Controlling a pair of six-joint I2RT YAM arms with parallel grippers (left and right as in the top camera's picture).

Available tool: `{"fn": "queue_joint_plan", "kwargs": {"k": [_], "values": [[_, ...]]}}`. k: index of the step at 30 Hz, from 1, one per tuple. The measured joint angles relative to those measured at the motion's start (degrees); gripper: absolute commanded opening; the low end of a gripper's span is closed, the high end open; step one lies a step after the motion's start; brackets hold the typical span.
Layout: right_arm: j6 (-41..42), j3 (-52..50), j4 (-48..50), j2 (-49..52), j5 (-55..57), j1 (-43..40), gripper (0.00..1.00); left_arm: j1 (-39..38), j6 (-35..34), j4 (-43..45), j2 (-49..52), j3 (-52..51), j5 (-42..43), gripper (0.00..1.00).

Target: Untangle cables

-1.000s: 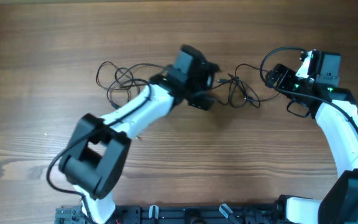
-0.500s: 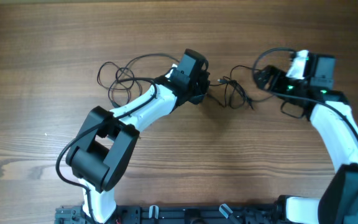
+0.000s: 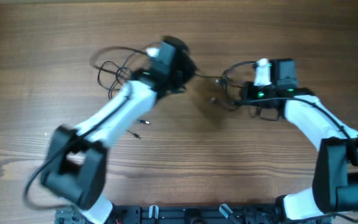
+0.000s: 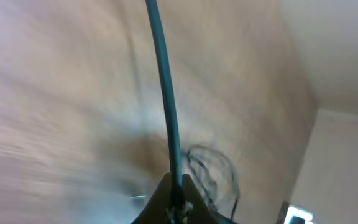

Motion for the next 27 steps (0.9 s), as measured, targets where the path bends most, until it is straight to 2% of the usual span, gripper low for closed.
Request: {"fn": "queue_joint_plan", "kwargs": {"k": [3,6,11,12,13,15,17,19,22,25,26,27], "values": [[2.25,0.0,-2.56,-0.2,1.51,-9.25,0.04,9.94,8.33,-3.02,-9.92,0.0,-1.57,0.04],[3.45,0.0,-4.44,-0.2,2.78,-16.76,0.04,19.34,12.11,-3.13,-17.99,0.02,-2.84,0.04],[4.94,0.0,-7.02,-0.2,4.5,-19.78,0.04,28.41,15.5,-1.22,-23.56,0.02,-1.92,0.04],[5.18,0.0,-7.23,-0.2,4.72,-19.78,0.09,29.94,17.51,0.09,-23.39,0.02,0.33,0.04],[5.35,0.0,-7.48,-0.2,5.09,-19.78,0.24,30.29,18.97,0.46,-23.37,0.0,1.4,0.04],[5.95,0.0,-8.09,-0.2,5.66,-19.78,0.67,30.42,21.53,1.73,-23.37,-0.02,3.21,0.04],[5.29,0.0,-8.52,-0.22,5.95,-19.78,0.99,30.42,24.87,2.78,-23.39,-0.02,6.4,0.04],[4.0,0.0,-8.63,-0.22,4.66,-19.78,1.0,30.42,28.15,3.82,-23.37,-0.02,11.89,0.04],[2.91,0.0,-7.74,-0.22,1.16,-19.78,1.0,30.45,32.26,10.49,-23.26,-0.24,26.32,0.04],[2.67,0.0,-6.62,-0.37,-2.56,-19.74,1.0,29.68,30.91,25.31,-23.26,-0.63,41.03,0.04],[2.67,0.0,-6.05,-0.55,-3.52,-19.74,1.0,29.27,29.68,28.72,-23.26,-0.5,43.17,0.04],[2.67,0.0,-5.81,-0.96,-4.22,-19.74,1.0,28.5,26.93,36.41,-23.26,-0.72,46.16,0.04]]}}
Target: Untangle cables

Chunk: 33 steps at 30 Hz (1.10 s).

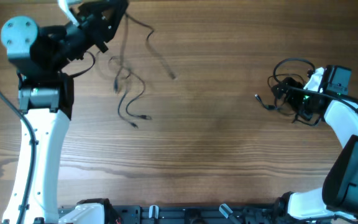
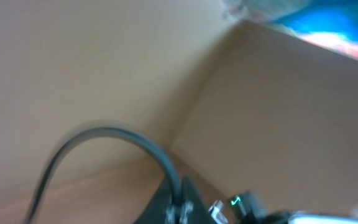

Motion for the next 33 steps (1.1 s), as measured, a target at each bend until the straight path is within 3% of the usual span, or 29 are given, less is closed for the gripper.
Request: {"fn": "queue_joint_plan", "kwargs": {"k": [4,6,8,11,12,14,17,20,22,26,29,33], "values": [[-1.18,0.0,0.39,-3.56,-2.84,0.0,1.0,-3.58,-8.94,14.99,-0.46,0.52,5.05,0.04],[-3.1,0.0,0.42,-6.05,-5.01,0.0,1.0,-4.59,-10.58,11.21,-0.63,0.72,5.33,0.04],[-4.98,0.0,0.42,-8.11,-7.04,0.0,1.0,-4.87,-8.9,-2.05,-0.76,1.27,1.68,0.04],[-7.26,0.0,0.55,-9.62,-10.25,0.0,1.0,-5.11,-1.75,-21.33,-0.15,0.85,-11.89,0.04],[-9.01,0.0,0.44,-9.86,-13.16,0.0,1.0,-5.62,1.14,-27.47,0.33,0.63,-20.63,0.04],[-11.02,0.0,0.46,-9.86,-16.13,0.42,1.0,-6.47,3.43,-32.79,0.85,0.48,-33.07,0.04],[-12.55,0.0,0.7,-9.86,-18.23,2.6,1.0,-8.17,3.52,-34.58,0.9,0.46,-50.56,0.04],[-13.27,0.0,0.94,-9.86,-18.8,5.68,1.0,-8.59,3.26,-28.41,0.35,0.37,-56.43,0.04],[-13.31,0.0,1.03,-9.86,-18.03,7.72,1.0,-8.15,3.1,-23.1,-0.72,0.2,-54.34,0.04],[-13.33,0.0,1.01,-9.86,-14.36,11.96,1.0,-5.86,3.13,-11.67,-5.25,0.17,-42.12,0.04],[-13.49,0.0,1.31,-9.86,-11.3,14.56,1.0,-2.51,3.58,-4.17,-7.28,0.57,-22.08,0.04],[-12.72,0.0,2.67,-9.86,-8.94,15.26,1.0,-1.16,8.02,-1.53,-5.77,0.72,3.69,0.04]]}}
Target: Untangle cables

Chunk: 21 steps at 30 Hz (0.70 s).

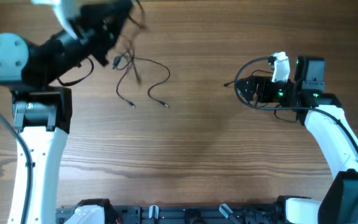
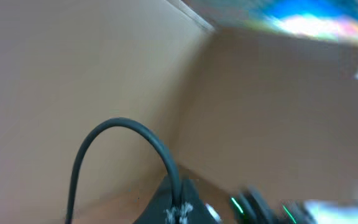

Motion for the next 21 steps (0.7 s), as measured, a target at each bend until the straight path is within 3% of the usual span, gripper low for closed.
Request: {"fn": "queue_joint_plan", "kwargs": {"k": [2,4,8,13,15,19,21], "values": [[0.44,0.0,0.13,0.0,0.63,0.0,1.0,0.63,1.44,-0.22,1.42,0.0,6.58,0.04],[0.87,0.0,0.13,0.0,0.94,0.0,1.0,1.07,1.9,-1.81,2.38,0.0,7.48,0.04],[1.2,0.0,-0.13,0.0,1.18,0.0,1.0,-0.46,2.16,-8.57,4.98,0.02,3.17,0.04],[1.22,0.0,-0.87,0.0,1.33,0.0,1.0,-5.33,10.51,-11.3,13.18,-0.02,-3.8,0.04],[1.22,0.0,-1.31,0.0,1.36,0.0,1.0,-5.97,13.18,-8.39,16.13,0.0,-7.37,0.04],[1.22,0.0,-2.21,-0.02,1.38,0.0,1.0,-5.99,15.43,8.37,19.63,-0.92,-11.93,0.04],[1.22,0.0,-2.08,-0.02,1.4,0.0,1.0,-6.08,10.27,29.11,19.85,-1.05,-12.33,0.04]]}}
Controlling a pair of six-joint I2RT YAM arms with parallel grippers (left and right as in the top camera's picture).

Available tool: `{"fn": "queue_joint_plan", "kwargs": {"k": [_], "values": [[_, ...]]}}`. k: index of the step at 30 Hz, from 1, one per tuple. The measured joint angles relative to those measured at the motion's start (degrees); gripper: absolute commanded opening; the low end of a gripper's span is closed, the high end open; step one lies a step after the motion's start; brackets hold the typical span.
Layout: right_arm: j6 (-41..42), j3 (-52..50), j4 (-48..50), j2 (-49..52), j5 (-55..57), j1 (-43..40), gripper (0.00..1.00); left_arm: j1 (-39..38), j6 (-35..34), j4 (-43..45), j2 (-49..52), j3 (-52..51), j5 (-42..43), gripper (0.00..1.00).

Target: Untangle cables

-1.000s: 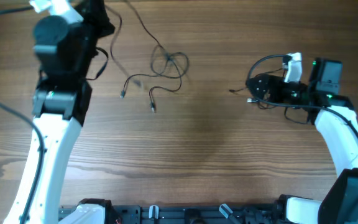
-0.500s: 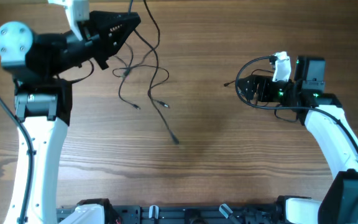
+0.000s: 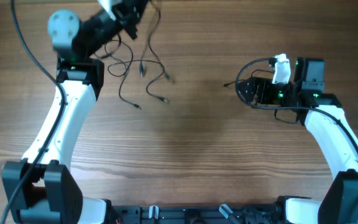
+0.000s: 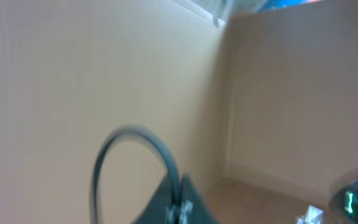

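Observation:
My left gripper [image 3: 131, 14] is raised high over the table's far left and is shut on a thin black cable [image 3: 148, 62]. That cable hangs from it in loose loops, with its plug ends near the wood. In the left wrist view the fingers [image 4: 180, 208] pinch the same dark cable [image 4: 132, 132], which arcs up against a beige wall. At the right, my right gripper [image 3: 263, 92] is shut on a separate coiled black cable bundle [image 3: 248, 84] low over the table. The two cables are well apart.
The wooden table [image 3: 204, 155] fills the overhead view. A white part [image 3: 280, 62] on the right wrist sits beside the bundle. The arms' bases stand at the near edge [image 3: 185, 214].
The left arm's elbow has swung to the right while its gripper stays high at the far left with the cable. The hanging loops have shifted slightly. The right arm and its bundle have not moved.
Both grippers were close together mid-table with cable stretched between them. Then the left gripper was high at the far left with one cable dangling, and the right was far right with its bundle, the cables apart. The right gripper then stood further left, where it stays.

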Motion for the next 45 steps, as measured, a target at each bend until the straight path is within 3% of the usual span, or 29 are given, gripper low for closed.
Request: {"fn": "queue_joint_plan", "kwargs": {"k": [3,5,8,12,18,23,28,32,38,45], "values": [[0.0,0.0,0.17,-0.02,0.0,0.0,1.0,-0.09,-9.01,16.68,-0.98,0.74,-0.28,0.04],[0.0,0.0,-0.02,-0.02,0.0,0.0,1.0,0.0,-13.31,20.41,-1.77,0.83,-0.28,0.04],[0.0,0.0,-0.52,-0.02,0.0,0.0,1.0,2.08,-15.82,16.55,-1.9,0.85,-0.72,0.04],[-0.02,0.0,-1.46,-0.02,0.0,0.0,1.0,12.09,-14.97,6.47,-1.42,0.83,-5.53,0.04],[-0.02,0.0,-1.57,-0.02,0.09,0.0,1.0,28.13,-18.25,12.46,-1.11,1.03,-15.91,0.04],[0.0,0.0,-1.64,-0.02,0.13,0.02,1.0,36.3,-20.2,-1.05,-0.55,1.64,-22.99,0.04],[1.14,0.0,-1.68,-0.02,1.92,0.04,1.0,37.46,-14.23,-3.74,5.57,1.73,-24.87,0.04],[4.13,0.0,-1.68,-0.02,3.15,0.04,1.0,37.42,-8.28,-3.89,16.96,1.7,-27.04,0.04],[7.13,0.0,-1.7,-0.02,4.04,0.04,1.0,37.4,-7.5,-3.85,28.11,1.73,-28.74,0.04],[9.4,0.0,-1.7,-0.02,5.9,1.07,1.0,35.28,-9.86,5.86,29.22,7.69,-27.61,0.04]]}}
